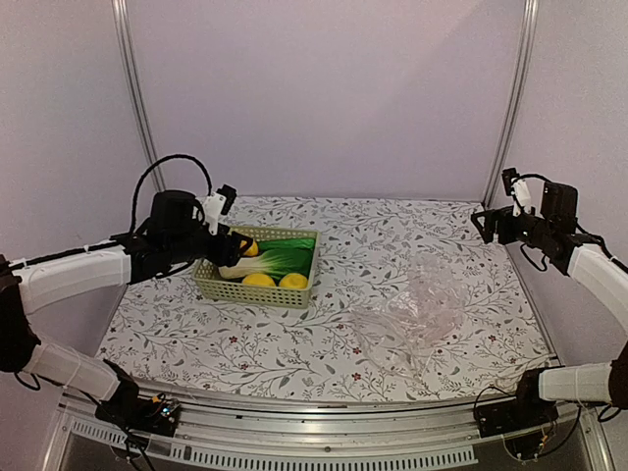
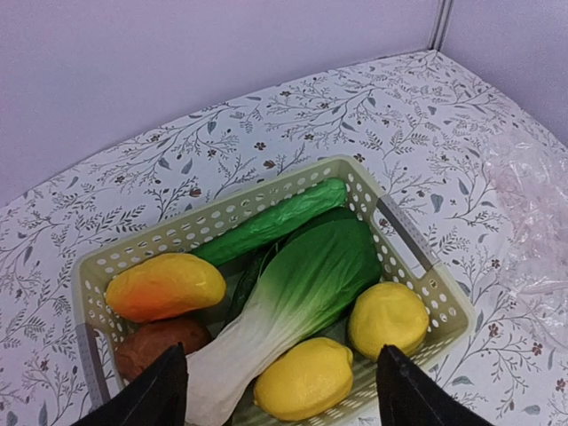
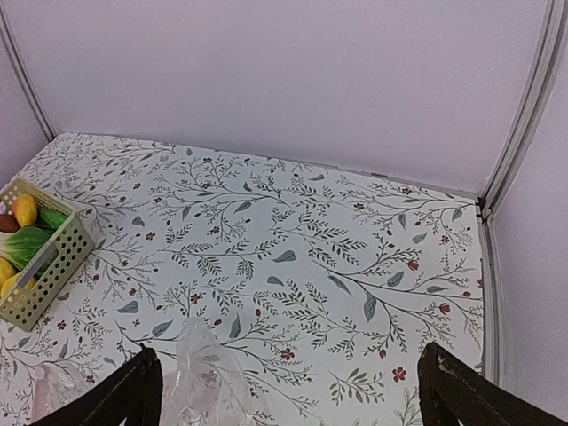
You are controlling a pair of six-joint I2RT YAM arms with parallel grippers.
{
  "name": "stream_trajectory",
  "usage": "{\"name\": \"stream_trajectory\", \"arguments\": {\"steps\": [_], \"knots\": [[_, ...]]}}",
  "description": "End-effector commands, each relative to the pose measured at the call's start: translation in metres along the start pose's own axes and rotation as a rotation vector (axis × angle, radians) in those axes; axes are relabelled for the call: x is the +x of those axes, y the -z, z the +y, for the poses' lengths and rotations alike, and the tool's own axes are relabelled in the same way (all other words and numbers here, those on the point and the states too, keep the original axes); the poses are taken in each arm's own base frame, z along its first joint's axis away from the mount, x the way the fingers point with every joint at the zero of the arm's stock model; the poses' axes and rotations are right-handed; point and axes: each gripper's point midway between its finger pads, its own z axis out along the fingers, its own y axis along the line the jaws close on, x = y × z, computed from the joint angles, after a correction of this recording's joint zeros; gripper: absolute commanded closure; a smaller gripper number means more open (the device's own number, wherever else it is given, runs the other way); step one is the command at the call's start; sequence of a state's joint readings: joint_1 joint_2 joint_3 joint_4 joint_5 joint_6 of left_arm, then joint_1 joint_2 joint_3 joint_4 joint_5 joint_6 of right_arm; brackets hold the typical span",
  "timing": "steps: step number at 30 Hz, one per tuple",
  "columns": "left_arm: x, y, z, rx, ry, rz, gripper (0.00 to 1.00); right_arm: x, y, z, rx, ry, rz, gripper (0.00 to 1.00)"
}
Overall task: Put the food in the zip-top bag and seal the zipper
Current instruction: Adjust the bin at the corner of the board.
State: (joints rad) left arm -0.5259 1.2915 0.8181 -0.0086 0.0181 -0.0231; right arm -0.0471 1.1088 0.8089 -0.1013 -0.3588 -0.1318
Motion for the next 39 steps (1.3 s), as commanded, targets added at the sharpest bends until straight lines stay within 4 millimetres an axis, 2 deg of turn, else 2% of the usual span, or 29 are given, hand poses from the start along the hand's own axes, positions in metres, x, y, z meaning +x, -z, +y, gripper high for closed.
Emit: {"name": "stream_trajectory", "arguments": {"steps": [1, 5, 9, 12, 14, 16, 19, 20, 24, 27, 29, 33, 39], "knots": [[-0.003, 0.0, -0.014, 0.073, 0.023, 0.039, 0.29, 0.003, -0.001, 0.004, -0.033, 0.025, -0.007, 0.01], [0.001, 0.005, -0.034, 0.14, -0.029, 0.056, 0.3, 0.006, 0.0, 0.012, -0.077, 0.068, -0.006, 0.01], [0.016, 0.005, -0.072, 0.269, -0.104, 0.11, 0.3, 0.018, 0.002, 0.028, -0.168, 0.153, 0.009, 0.01], [0.019, -0.002, -0.08, 0.255, -0.053, 0.172, 0.31, 0.024, 0.002, 0.036, -0.224, 0.179, 0.025, 0.01], [0.012, -0.009, -0.07, 0.156, 0.041, 0.19, 0.33, 0.026, 0.0, 0.036, -0.231, 0.176, 0.038, 0.01], [0.011, -0.011, -0.048, 0.007, 0.168, 0.217, 0.33, 0.031, -0.003, 0.035, -0.231, 0.17, 0.055, 0.01], [0.022, 0.004, -0.007, -0.264, 0.43, 0.228, 0.35, 0.035, -0.006, 0.033, -0.228, 0.167, 0.069, 0.01], [0.029, 0.01, -0.001, -0.313, 0.527, 0.224, 0.36, 0.036, -0.007, 0.033, -0.229, 0.166, 0.071, 0.01], [0.063, 0.019, -0.007, -0.313, 0.855, 0.19, 0.39, 0.04, -0.01, 0.034, -0.243, 0.157, 0.085, 0.01], [0.088, 0.024, 0.004, -0.395, 0.995, 0.161, 0.41, 0.043, -0.011, 0.035, -0.253, 0.16, 0.094, 0.01], [0.101, 0.025, 0.009, -0.438, 1.037, 0.158, 0.43, 0.043, -0.011, 0.037, -0.267, 0.156, 0.097, 0.01], [0.112, 0.017, 0.006, -0.448, 1.072, 0.185, 0.43, 0.043, -0.01, 0.042, -0.301, 0.151, 0.097, 0.01], [0.118, 0.004, 0.004, -0.46, 1.066, 0.211, 0.43, 0.046, -0.011, 0.042, -0.305, 0.16, 0.109, 0.01]]}}
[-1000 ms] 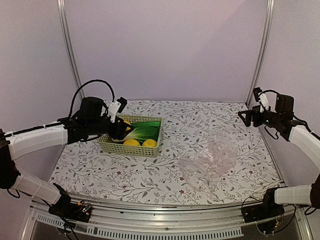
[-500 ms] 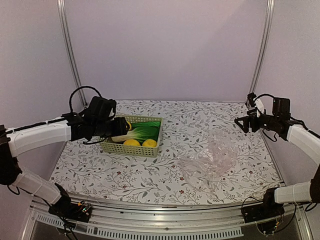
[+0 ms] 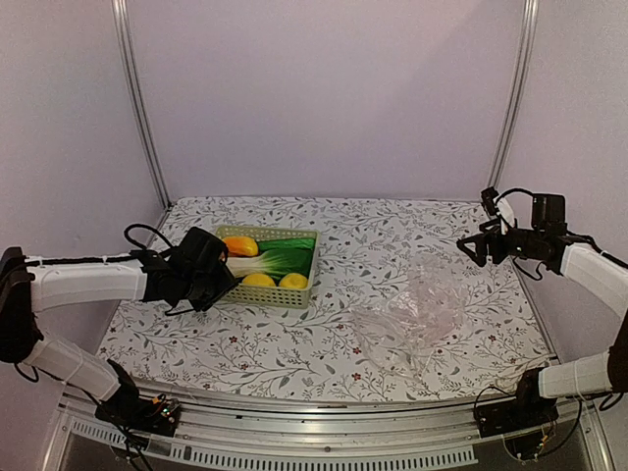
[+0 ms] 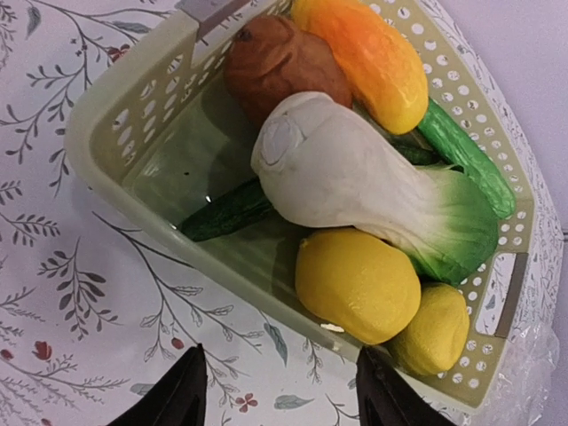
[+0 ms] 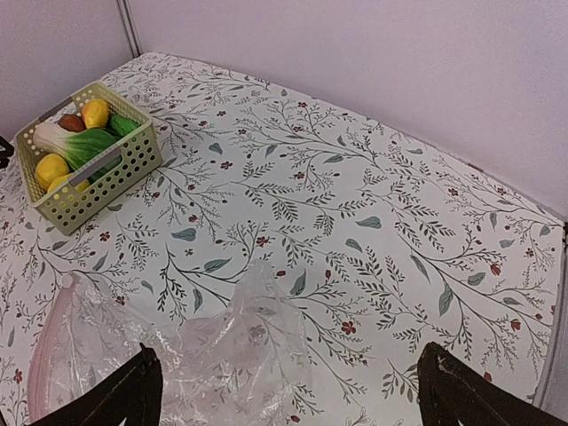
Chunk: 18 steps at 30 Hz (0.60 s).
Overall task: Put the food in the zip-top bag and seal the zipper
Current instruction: Adjust the bin at the corner of the board.
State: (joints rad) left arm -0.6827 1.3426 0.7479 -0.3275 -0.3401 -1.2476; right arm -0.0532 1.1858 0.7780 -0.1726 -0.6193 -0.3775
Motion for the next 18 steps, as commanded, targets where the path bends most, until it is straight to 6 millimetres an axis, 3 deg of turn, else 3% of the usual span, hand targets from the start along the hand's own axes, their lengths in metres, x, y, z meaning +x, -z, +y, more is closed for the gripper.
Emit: {"name": "stream_trajectory", "arguments": {"steps": [1, 10, 18], "knots": [[0.0, -0.009, -0.006, -0.004, 0.043, -0.008, 0.43, 0.0, -0.001, 0.002, -0.024, 0.002, 0.011, 0.01], [-0.003, -0.025, -0.02, -0.004, 0.032, -0.007, 0.47, 0.003, -0.003, 0.003, -0.04, 0.0, 0.023, 0.01], [0.003, -0.035, -0.031, 0.013, 0.001, 0.035, 0.63, 0.005, -0.003, 0.005, -0.05, -0.001, 0.026, 0.01]]}}
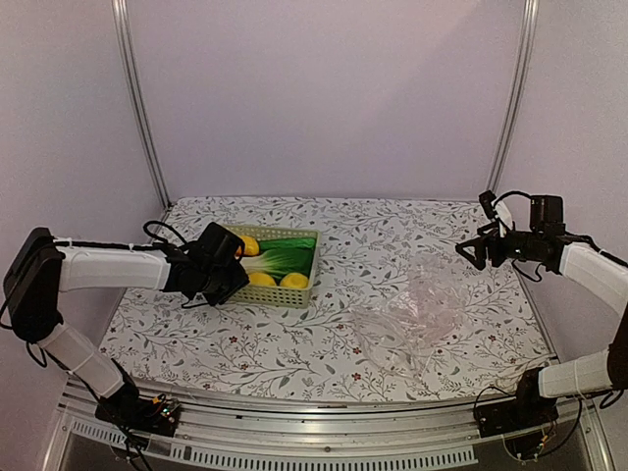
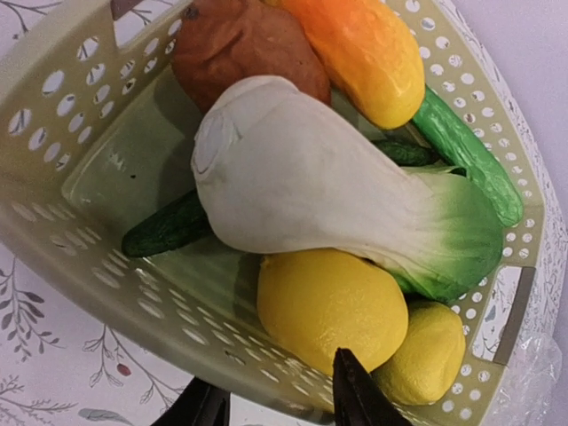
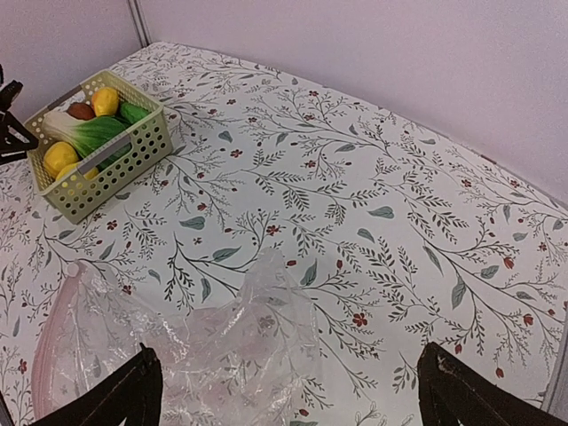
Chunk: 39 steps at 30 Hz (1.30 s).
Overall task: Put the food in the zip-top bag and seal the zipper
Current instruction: Adjust the bin at the corner of the board, then adjust the zipper food storage bag at the center of the board.
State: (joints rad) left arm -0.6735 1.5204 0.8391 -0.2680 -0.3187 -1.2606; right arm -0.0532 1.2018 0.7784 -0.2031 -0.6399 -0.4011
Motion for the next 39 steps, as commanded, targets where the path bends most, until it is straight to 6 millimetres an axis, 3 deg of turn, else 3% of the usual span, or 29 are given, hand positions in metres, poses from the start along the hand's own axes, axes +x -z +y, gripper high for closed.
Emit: {"name": "stream_trajectory", "arguments": {"steps": [1, 7, 14, 22, 26, 31, 32, 35, 39], "knots": [[-0.002, -0.001, -0.014, 0.037, -0.017, 0.01, 0.66, -0.004, 0.0, 0.001, -0.018, 0.002, -0.001, 0.01], [-0.008, 0.004, -0.018, 0.052, -0.101, -0.013, 0.84, -0.002, -0.001, 0.002, -0.032, -0.004, 0.005, 0.01], [-0.013, 0.009, -0.024, 0.037, -0.313, -0.016, 0.92, -0.002, -0.001, 0.003, -0.038, -0.005, 0.008, 0.01], [-0.016, 0.002, -0.033, 0.055, -0.579, 0.026, 1.0, -0.005, -0.008, 0.018, -0.095, 0.002, 0.053, 0.1], [-0.021, -0.001, -0.035, 0.042, -0.656, 0.045, 1.0, -0.016, -0.016, 0.062, -0.207, 0.059, 0.101, 0.15], [-0.021, -0.002, -0.044, 0.073, -0.672, 0.046, 1.0, 0.01, -0.021, 0.127, -0.281, 0.233, 0.237, 0.2], [-0.022, -0.001, -0.046, 0.076, -0.67, 0.046, 0.97, 0.014, -0.021, 0.139, -0.302, 0.256, 0.253, 0.2], [-0.027, 0.004, -0.049, 0.071, -0.66, 0.038, 0.67, 0.029, -0.015, 0.167, -0.364, 0.299, 0.317, 0.21], [-0.04, 0.022, -0.054, 0.076, -0.631, -0.014, 0.49, 0.048, -0.012, 0.196, -0.387, 0.398, 0.38, 0.21]]}}
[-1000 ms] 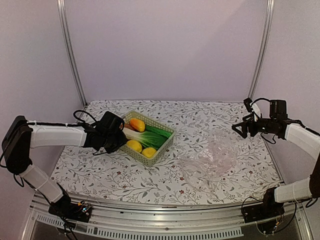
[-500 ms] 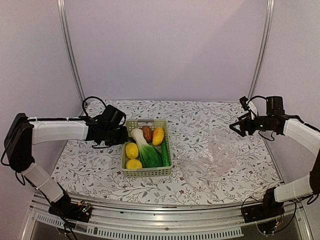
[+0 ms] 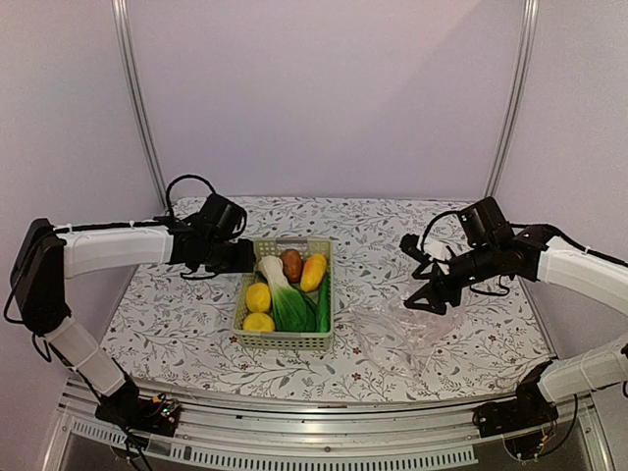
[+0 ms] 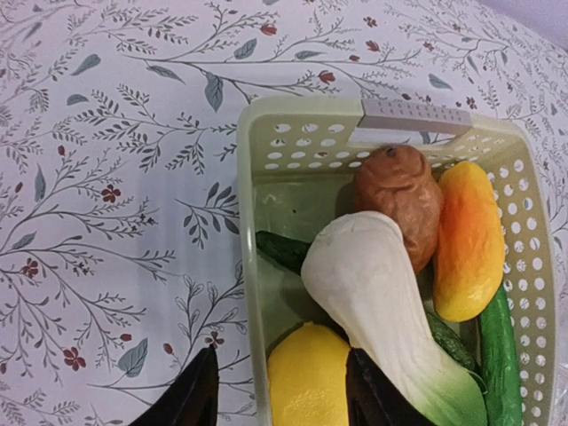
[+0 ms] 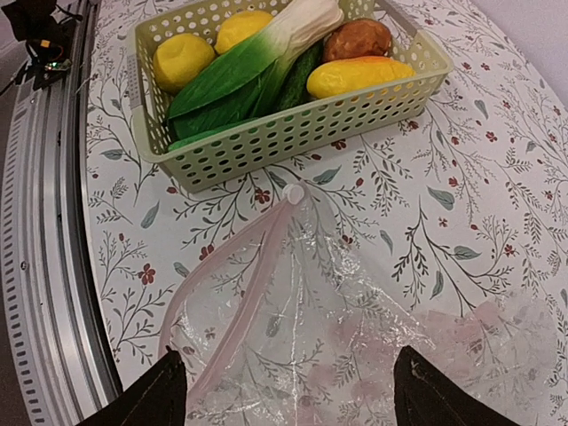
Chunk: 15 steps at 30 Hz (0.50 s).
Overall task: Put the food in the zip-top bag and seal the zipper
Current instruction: Adjust the zipper food storage bag at the center of the board.
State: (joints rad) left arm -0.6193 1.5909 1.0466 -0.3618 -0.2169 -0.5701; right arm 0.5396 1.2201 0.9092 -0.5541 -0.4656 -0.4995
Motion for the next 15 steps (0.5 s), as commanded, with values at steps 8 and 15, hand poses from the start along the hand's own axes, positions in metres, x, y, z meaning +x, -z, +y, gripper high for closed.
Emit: {"name": "stream_trajectory", "arguments": {"steps": [8, 15], "knots": [[-0.04, 0.063, -0.002, 0.013, 0.024, -0.167, 0.4, 0.049, -0.034, 0.035, 0.027, 0.122, 0.269, 0.2], [-0.052, 0.093, -0.013, 0.054, 0.029, -0.241, 0.37, 0.054, -0.049, 0.042, 0.023, 0.136, 0.318, 0.17]]}}
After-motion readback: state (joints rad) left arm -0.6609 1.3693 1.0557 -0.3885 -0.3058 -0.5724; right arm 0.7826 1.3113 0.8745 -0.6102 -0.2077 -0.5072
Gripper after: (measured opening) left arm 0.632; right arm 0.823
